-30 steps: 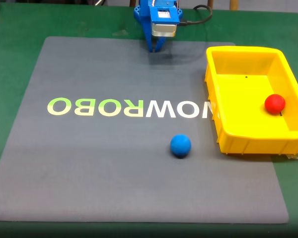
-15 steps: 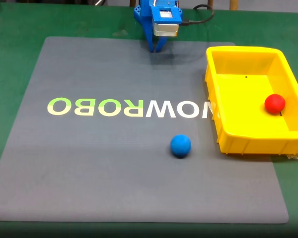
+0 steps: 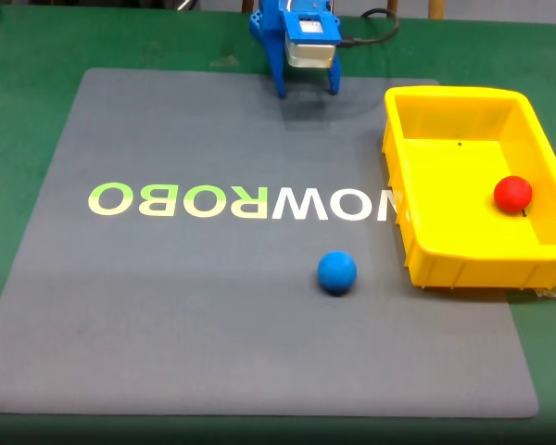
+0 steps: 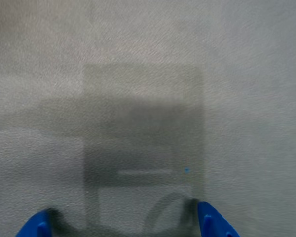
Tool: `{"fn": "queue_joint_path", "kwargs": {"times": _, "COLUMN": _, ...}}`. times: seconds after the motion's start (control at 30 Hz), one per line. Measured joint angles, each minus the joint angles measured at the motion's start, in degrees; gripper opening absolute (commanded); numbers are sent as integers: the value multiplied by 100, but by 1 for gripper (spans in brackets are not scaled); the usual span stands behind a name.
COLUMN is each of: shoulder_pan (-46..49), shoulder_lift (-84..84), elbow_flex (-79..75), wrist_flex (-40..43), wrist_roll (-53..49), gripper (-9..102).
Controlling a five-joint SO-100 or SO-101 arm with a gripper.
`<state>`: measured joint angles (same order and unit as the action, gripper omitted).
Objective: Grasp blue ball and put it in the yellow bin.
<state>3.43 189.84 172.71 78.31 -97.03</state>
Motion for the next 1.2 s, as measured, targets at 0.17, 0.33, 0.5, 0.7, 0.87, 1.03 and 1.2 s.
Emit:
{"fn": "queue_joint_path", "kwargs": {"times": 0.17, "shoulder_pan": 44, "shoulder_lift": -62, "elbow_flex": -571, "wrist_flex": -211, "wrist_roll": -79, "gripper": 35}}
{"fn": "queue_joint_path", "kwargs": {"times": 0.33, "shoulder_pan": 211, "shoulder_lift": -1740, "elbow_flex": -1819, "wrist_flex": -1450, "wrist_roll": -79, "gripper": 34}}
{"fn": "queue_joint_path", "kwargs": {"times": 0.5, "shoulder_pan": 369, "shoulder_lift": -4711, "elbow_flex": -3797, "wrist_flex": -2760, "wrist_roll": 62, "gripper": 33}}
{"fn": "queue_joint_path", "kwargs": {"times": 0.7, "shoulder_pan": 378, "shoulder_lift": -7453, "elbow_flex": -5713, "wrist_flex": -3437, "wrist_roll": 62, "gripper": 32}}
{"fn": "queue_joint_path", "kwargs": {"times": 0.87, "shoulder_pan": 272, "shoulder_lift": -9062, "elbow_flex": -6785, "wrist_flex": -3841, "wrist_roll": 202, "gripper": 32}}
{"fn": "queue_joint_path", "kwargs": {"times": 1.03, "shoulder_pan": 53, "shoulder_lift": -10222, "elbow_flex": -7356, "wrist_flex": -4280, "wrist_roll": 422, "gripper": 32}}
{"fn": "queue_joint_path", "kwargs": {"times": 1.2, "shoulder_pan": -141, "shoulder_lift": -11048, "elbow_flex": -7884, "wrist_flex": -4597, "wrist_roll": 598, "gripper": 32}}
